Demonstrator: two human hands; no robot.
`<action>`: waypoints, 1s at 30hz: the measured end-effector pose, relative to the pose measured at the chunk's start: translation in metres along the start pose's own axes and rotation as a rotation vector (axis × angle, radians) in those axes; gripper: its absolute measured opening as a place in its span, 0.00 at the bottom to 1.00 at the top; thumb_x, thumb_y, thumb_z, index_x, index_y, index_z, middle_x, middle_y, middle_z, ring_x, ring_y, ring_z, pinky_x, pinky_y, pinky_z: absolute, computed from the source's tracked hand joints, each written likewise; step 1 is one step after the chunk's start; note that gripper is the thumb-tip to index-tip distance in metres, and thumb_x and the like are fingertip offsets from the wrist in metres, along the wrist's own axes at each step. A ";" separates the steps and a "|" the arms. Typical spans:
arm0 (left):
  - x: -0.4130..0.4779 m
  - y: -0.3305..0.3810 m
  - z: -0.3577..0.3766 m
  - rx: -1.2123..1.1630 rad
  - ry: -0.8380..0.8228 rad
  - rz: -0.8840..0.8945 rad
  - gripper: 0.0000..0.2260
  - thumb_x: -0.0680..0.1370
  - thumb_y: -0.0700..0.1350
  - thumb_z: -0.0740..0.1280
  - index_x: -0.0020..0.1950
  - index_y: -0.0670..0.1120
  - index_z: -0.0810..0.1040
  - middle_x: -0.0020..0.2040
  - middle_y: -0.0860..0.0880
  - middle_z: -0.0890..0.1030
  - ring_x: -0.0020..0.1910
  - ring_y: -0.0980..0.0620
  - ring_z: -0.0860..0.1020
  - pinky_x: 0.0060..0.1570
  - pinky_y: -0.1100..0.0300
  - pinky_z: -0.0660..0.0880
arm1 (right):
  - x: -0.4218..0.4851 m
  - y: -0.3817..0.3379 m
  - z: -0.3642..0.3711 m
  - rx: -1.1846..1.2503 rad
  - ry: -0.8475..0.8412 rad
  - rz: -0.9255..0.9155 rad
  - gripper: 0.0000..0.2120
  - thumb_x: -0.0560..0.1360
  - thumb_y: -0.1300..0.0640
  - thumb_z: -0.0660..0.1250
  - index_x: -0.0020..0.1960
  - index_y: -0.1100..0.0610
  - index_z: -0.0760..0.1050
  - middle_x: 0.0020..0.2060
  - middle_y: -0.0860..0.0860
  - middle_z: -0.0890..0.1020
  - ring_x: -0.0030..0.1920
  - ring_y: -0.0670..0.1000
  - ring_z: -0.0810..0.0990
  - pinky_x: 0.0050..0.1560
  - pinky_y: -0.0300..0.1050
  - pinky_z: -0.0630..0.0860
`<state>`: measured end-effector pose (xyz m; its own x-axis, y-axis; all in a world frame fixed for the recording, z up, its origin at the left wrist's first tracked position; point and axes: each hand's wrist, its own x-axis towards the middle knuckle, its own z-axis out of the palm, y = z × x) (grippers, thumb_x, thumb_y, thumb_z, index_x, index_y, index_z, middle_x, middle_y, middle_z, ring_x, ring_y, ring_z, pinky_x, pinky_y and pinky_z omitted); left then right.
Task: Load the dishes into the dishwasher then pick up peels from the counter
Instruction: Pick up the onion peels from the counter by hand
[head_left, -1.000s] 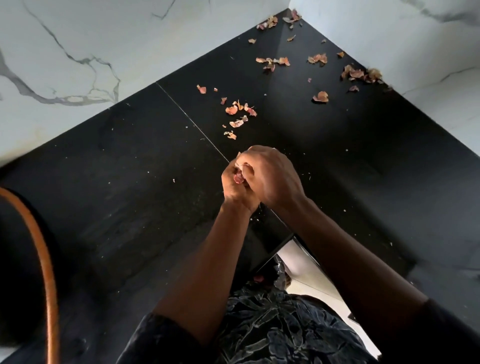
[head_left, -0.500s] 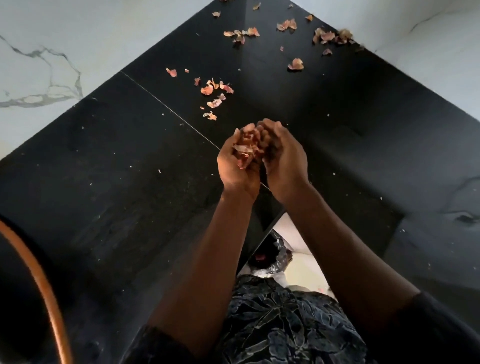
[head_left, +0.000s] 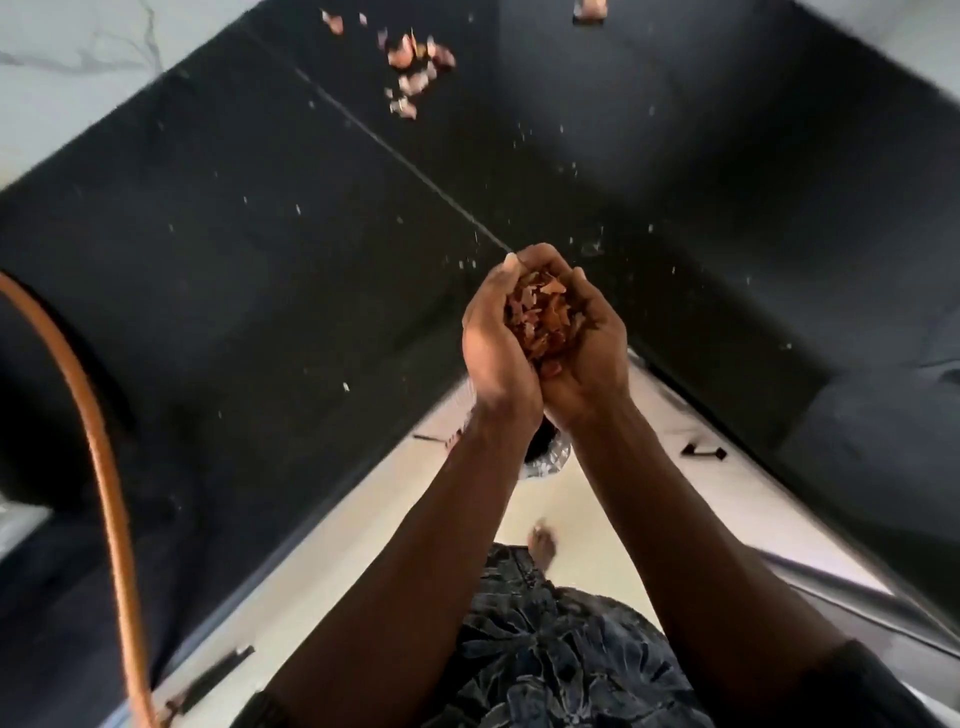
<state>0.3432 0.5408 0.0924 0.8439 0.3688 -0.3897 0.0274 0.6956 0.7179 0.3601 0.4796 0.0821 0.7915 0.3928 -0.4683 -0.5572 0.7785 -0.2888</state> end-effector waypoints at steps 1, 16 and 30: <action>-0.011 -0.013 -0.007 0.016 0.025 -0.004 0.18 0.82 0.44 0.59 0.61 0.30 0.79 0.58 0.33 0.81 0.56 0.40 0.81 0.60 0.46 0.78 | -0.006 0.004 -0.019 0.030 -0.002 0.023 0.17 0.83 0.53 0.59 0.68 0.60 0.74 0.62 0.56 0.78 0.65 0.56 0.77 0.69 0.51 0.73; 0.052 -0.297 -0.196 -0.016 0.530 -0.479 0.09 0.80 0.46 0.65 0.44 0.42 0.80 0.38 0.45 0.82 0.37 0.45 0.81 0.44 0.54 0.80 | 0.077 0.098 -0.344 -0.040 0.586 0.226 0.08 0.81 0.59 0.61 0.56 0.60 0.76 0.49 0.58 0.81 0.46 0.57 0.84 0.46 0.50 0.83; 0.147 -0.409 -0.277 0.293 0.522 -0.551 0.25 0.75 0.65 0.68 0.51 0.43 0.83 0.48 0.43 0.85 0.44 0.43 0.83 0.52 0.52 0.80 | 0.162 0.114 -0.445 -0.418 0.721 0.192 0.18 0.86 0.47 0.51 0.53 0.56 0.75 0.41 0.51 0.78 0.43 0.48 0.76 0.52 0.47 0.76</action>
<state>0.3072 0.4812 -0.4182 0.3116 0.3107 -0.8980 0.5664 0.6981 0.4381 0.3130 0.4141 -0.3984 0.3993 -0.0187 -0.9166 -0.8243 0.4304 -0.3679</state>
